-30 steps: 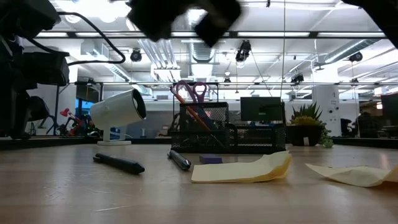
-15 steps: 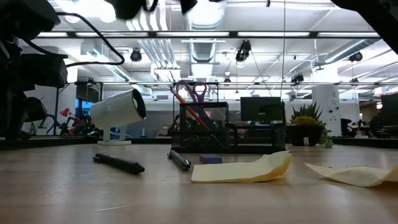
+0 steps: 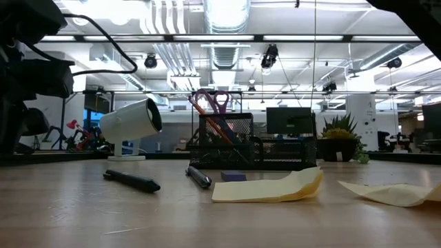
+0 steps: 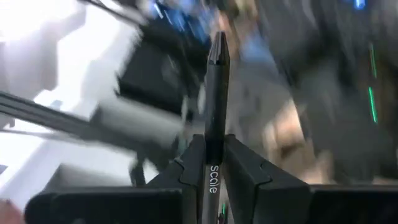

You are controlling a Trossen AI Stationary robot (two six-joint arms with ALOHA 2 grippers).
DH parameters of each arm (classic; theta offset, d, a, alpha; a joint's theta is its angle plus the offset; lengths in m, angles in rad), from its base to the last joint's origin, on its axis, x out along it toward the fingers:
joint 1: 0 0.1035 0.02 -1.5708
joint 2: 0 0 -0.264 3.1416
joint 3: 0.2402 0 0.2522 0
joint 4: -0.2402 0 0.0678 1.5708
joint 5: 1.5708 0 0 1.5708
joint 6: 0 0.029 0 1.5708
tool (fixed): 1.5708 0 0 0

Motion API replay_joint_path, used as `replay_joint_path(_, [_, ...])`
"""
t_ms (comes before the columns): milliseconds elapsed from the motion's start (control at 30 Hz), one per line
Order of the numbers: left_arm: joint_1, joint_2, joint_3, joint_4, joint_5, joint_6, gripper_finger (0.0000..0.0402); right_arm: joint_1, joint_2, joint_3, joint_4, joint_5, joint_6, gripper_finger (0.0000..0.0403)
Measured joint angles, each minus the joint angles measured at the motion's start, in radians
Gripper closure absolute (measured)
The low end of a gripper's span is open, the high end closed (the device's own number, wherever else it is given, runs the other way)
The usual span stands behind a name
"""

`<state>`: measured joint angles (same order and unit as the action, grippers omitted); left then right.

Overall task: Pick and place office supplies into organizer
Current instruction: Put the right black pen into the black desk organizer

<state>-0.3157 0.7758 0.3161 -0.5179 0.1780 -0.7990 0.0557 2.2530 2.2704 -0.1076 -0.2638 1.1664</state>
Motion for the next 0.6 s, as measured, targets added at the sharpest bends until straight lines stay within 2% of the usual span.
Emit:
replay_joint_path(167, [0.000, 0.000, 0.000, 0.002, 0.000, -0.006, 0.0285, -0.008, -0.002, 0.059, 0.151, 0.240, -0.275, 0.0367])
replay_joint_path(333, [0.000, -0.001, 0.000, 0.002, 0.000, -0.006, 0.0285, -0.008, -0.009, 0.085, 0.192, 0.431, -0.675, 0.0367])
replay_joint_path(433, [0.000, -0.001, 0.000, 0.003, 0.001, -0.006, 0.0285, -0.009, -0.034, 0.086, 0.117, 0.508, -0.873, 0.0367])
replay_joint_path(600, [0.000, -0.001, 0.000, 0.003, 0.000, -0.006, 0.0285, -0.002, -0.076, 0.086, -0.199, 0.699, -1.044, 0.0367])
